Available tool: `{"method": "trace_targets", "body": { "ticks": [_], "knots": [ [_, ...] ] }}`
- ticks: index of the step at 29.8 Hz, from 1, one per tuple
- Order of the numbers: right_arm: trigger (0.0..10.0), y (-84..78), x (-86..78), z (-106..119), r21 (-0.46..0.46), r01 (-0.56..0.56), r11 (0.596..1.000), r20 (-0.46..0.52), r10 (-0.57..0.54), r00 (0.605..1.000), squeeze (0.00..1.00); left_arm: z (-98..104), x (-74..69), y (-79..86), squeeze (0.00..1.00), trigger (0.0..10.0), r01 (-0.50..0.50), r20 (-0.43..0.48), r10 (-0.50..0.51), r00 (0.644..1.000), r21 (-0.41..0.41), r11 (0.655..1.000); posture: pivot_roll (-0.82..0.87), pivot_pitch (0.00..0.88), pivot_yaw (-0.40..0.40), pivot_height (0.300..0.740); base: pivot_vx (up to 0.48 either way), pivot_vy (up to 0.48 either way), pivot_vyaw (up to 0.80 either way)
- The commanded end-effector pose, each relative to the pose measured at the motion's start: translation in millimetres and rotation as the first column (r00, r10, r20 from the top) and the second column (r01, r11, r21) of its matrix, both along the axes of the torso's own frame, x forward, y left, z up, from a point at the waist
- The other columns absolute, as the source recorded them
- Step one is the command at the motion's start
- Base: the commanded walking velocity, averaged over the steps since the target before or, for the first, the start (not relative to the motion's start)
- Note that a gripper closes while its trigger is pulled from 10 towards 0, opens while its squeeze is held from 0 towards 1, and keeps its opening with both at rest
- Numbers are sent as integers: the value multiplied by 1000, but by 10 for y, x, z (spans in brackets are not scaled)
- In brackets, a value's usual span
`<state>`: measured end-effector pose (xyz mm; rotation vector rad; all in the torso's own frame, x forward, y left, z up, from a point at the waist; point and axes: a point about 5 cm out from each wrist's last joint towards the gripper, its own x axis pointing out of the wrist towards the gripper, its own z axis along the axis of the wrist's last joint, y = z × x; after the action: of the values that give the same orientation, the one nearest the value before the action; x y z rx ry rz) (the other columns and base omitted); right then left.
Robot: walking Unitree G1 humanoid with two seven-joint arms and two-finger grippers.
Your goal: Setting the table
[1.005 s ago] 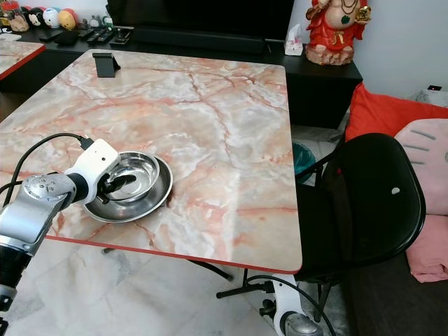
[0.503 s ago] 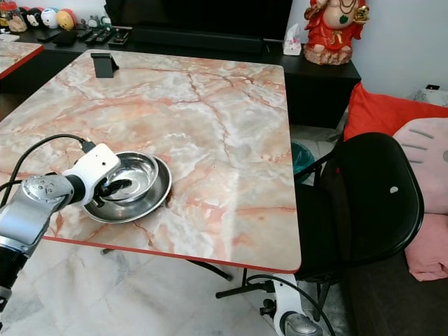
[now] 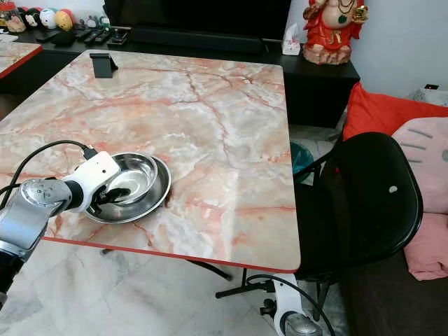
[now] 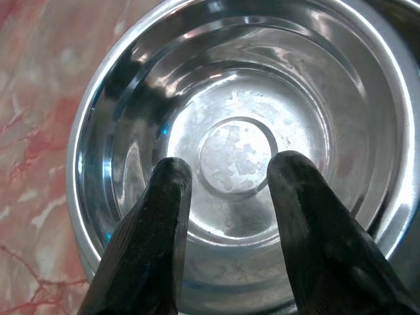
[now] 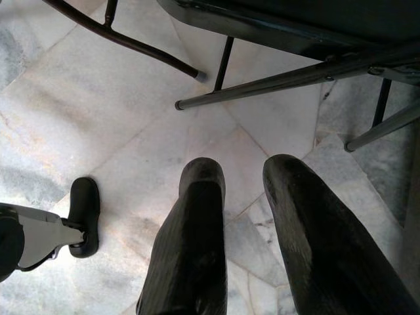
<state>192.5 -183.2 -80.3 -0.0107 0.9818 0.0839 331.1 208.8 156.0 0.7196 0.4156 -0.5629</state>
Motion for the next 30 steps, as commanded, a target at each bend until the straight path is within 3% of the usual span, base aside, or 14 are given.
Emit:
{"method": "trace_targets", "body": {
  "ticks": [1, 23, 30],
  "knots": [
    [10000, -12, 0, 2, -1, 11, 1000, 5, -11, 1000, 0, -2, -30, -13, 0, 10000, 25, -3, -25, 1000, 19, 1000, 79, 0, -32, 740, 0, 0, 0],
    [10000, -6, 10, 6, 0, 6, 1000, 7, -6, 1000, 0, 33, -23, 15, 0, 10000, 12, 13, -12, 1000, 25, 1000, 92, 0, -35, 740, 0, 0, 0],
    [10000, -8, 10, 7, -1, 5, 1000, 7, -5, 1000, 0, 99, 8, 25, 0, 10000, -4, 59, 3, 998, 19, 1000, 93, 0, -35, 740, 0, 0, 0]
  ]
}}
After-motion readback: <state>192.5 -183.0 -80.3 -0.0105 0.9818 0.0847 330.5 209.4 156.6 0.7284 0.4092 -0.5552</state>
